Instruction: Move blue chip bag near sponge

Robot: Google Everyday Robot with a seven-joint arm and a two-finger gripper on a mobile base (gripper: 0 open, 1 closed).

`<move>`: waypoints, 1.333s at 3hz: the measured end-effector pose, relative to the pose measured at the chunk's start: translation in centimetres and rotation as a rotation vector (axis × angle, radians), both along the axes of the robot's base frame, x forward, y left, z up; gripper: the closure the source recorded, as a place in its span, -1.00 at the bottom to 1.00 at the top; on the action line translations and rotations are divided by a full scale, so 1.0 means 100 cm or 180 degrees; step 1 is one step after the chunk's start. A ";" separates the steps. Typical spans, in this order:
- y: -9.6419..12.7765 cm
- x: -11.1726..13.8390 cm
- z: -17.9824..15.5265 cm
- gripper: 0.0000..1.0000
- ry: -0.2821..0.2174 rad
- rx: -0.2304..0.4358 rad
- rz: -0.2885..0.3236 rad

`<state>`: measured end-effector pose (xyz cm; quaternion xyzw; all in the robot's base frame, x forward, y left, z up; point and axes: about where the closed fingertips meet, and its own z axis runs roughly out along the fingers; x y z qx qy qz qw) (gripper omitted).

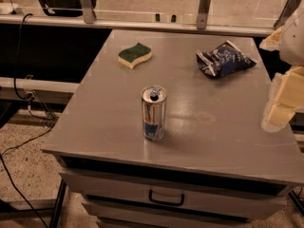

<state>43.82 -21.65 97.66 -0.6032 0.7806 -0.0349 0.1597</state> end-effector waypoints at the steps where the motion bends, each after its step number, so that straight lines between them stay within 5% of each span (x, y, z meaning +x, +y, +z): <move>1: 0.000 0.000 0.000 -1.00 -0.0001 0.0000 0.0000; 2: 0.001 0.032 -0.002 -1.00 -0.0162 0.0004 0.0022; 4: -0.015 0.163 -0.017 -1.00 -0.0574 0.0418 -0.0180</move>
Offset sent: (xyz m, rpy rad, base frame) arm 0.0816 0.0006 -0.0077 0.0028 -0.1167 0.0166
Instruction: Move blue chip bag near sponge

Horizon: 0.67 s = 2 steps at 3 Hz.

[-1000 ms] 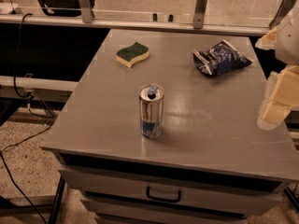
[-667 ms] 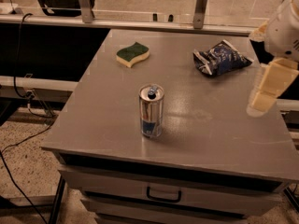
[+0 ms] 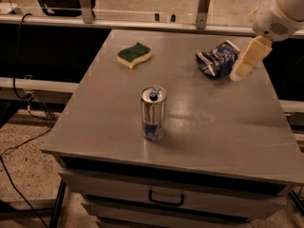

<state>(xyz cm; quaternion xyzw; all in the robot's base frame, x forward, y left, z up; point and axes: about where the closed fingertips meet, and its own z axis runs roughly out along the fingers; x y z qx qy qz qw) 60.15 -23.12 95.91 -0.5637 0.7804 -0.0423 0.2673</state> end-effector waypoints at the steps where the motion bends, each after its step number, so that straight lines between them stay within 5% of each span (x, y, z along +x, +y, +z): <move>1: -0.016 0.090 -0.042 -0.99 -0.0080 0.0336 -0.0273; 2: -0.015 0.133 -0.087 -0.45 0.0026 0.0535 -0.0390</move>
Offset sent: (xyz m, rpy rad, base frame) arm 0.1743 -0.0223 -0.1119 0.2172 0.0258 -0.1602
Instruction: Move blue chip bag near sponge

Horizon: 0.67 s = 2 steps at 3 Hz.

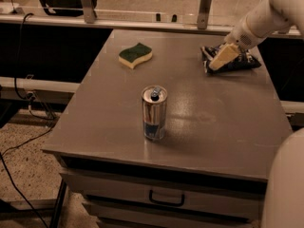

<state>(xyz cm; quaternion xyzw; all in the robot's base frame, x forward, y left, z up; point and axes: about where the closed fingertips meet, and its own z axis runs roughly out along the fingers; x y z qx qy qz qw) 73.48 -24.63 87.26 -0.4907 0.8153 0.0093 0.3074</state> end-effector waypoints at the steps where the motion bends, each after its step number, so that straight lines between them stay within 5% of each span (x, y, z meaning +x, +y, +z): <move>1: 0.005 0.019 -0.029 0.06 0.0065 0.0112 -0.0034; 2: 0.006 0.020 -0.026 0.52 0.0067 0.0114 -0.0031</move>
Offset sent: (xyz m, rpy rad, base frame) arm 0.0430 0.0207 -0.0479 0.0570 0.0269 0.0132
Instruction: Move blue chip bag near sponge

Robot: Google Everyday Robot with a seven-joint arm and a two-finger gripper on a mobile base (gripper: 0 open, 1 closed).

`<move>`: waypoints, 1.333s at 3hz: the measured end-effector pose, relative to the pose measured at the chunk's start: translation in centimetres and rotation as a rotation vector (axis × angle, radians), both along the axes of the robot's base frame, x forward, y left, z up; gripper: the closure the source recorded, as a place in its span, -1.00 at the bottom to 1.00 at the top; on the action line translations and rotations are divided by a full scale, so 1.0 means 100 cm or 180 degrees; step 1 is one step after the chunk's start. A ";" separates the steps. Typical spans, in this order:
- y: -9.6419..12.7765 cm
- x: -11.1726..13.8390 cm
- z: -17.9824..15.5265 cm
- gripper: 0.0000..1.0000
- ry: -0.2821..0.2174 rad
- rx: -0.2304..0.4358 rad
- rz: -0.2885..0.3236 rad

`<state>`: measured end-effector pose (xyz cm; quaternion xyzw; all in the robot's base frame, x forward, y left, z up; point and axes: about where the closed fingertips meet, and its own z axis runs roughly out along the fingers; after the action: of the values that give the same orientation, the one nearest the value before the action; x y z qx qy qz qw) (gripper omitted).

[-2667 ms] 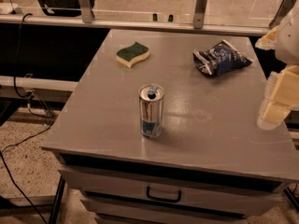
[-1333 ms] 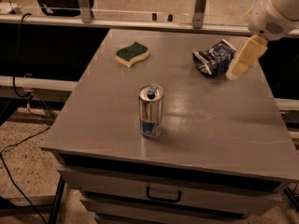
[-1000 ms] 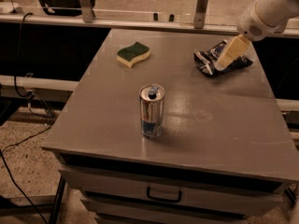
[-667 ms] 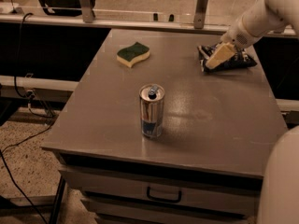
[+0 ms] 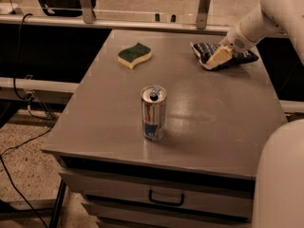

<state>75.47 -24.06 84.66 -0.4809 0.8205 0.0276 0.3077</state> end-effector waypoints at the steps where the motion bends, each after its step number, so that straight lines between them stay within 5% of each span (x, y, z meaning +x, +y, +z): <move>1: 0.000 0.000 0.004 0.97 -0.0001 0.0001 0.0001; 2: 0.000 0.000 0.006 1.00 -0.0002 0.0001 0.0001; 4: 0.029 -0.024 0.083 1.00 -0.0582 0.0425 0.0457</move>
Offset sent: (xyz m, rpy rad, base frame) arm -0.0029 0.0341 0.0709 0.1623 -0.1605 0.1468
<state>73.09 -21.12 92.95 -0.5173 0.7489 0.0601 0.4097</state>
